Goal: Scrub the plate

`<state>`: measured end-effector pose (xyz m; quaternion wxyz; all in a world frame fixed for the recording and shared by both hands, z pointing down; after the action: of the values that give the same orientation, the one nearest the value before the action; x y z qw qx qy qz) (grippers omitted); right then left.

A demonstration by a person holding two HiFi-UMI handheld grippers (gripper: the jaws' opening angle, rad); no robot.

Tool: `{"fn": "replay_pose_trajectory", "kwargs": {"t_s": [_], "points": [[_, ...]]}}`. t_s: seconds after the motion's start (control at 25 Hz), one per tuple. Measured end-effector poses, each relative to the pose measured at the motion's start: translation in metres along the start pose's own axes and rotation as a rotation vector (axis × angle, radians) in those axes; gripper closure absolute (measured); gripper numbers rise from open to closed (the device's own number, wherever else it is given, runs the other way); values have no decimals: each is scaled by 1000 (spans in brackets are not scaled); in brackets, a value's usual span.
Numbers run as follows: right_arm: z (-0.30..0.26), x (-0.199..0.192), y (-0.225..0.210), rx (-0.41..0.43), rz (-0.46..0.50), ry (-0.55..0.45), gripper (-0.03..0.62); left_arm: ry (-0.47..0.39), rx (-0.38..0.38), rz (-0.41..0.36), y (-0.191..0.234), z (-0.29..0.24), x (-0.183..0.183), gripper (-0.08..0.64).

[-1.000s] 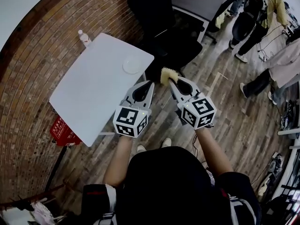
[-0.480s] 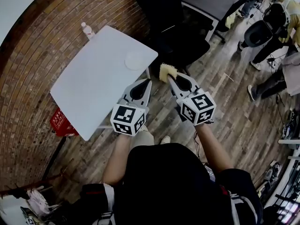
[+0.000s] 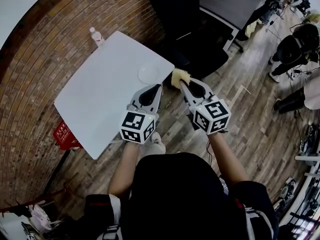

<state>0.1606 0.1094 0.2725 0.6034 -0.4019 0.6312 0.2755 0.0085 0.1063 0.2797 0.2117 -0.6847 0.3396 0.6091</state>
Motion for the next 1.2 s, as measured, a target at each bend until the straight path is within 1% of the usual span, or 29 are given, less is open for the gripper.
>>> {"fn": "replay_pose_trajectory", "kwargs": {"t_s": [0.2,0.4,0.72,0.92,1.2], "points": [[-36,7,-2,-2,-1,3,552,-3,-2,4,34,-11,9,540],[-67,12,2,-8,1,11,552,9,-15,15,63,-15,10,540],[-107,14,12,-40,5,43,552,20,-53,59,107,-17,9,540],[-122,7,18,-59,13,80,552,21,-75,88,126,-17,1,540],[-142,0,22,-77,8,96,552,33,-91,102,150,-18,-6,540]]}}
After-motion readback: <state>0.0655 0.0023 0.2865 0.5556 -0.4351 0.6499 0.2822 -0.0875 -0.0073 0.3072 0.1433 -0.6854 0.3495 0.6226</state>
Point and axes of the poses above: the fingertips, and each gripper's own axes: z backward along the fingers, y to its left, x out of its top, the point moved 6 cm from there along z, backward along the fingers, and after that the axes turned 3 degrees about z, right-handed, at the moved point
